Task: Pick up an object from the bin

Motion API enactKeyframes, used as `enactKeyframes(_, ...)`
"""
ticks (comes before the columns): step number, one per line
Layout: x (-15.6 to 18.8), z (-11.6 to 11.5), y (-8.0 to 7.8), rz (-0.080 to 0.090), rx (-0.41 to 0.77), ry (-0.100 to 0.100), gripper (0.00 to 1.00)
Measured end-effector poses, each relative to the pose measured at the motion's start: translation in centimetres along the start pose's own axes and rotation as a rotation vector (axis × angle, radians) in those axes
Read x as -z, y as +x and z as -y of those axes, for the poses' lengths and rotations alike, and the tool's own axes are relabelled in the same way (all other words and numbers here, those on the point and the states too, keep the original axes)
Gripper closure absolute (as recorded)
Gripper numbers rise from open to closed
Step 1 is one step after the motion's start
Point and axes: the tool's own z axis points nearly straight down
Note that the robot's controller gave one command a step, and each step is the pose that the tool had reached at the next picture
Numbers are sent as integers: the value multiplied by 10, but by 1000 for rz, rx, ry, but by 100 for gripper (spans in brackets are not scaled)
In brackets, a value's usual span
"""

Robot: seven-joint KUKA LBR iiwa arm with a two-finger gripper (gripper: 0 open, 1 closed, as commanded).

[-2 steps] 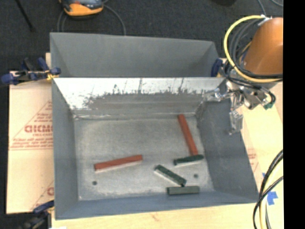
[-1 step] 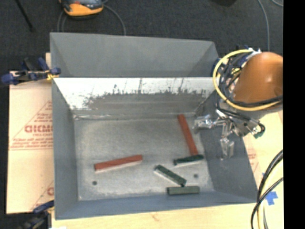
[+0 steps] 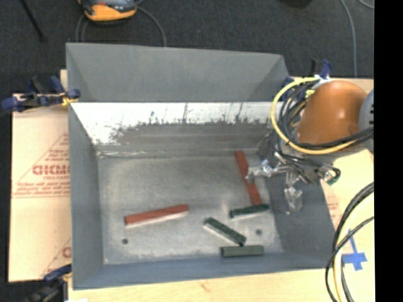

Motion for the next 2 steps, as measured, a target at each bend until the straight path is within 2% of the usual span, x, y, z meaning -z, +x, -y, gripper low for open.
enactKeyframes(1,-41,8,-23,11,153,4,0)
enactKeyframes(2,-43,-41,-3,2,320,0,100)
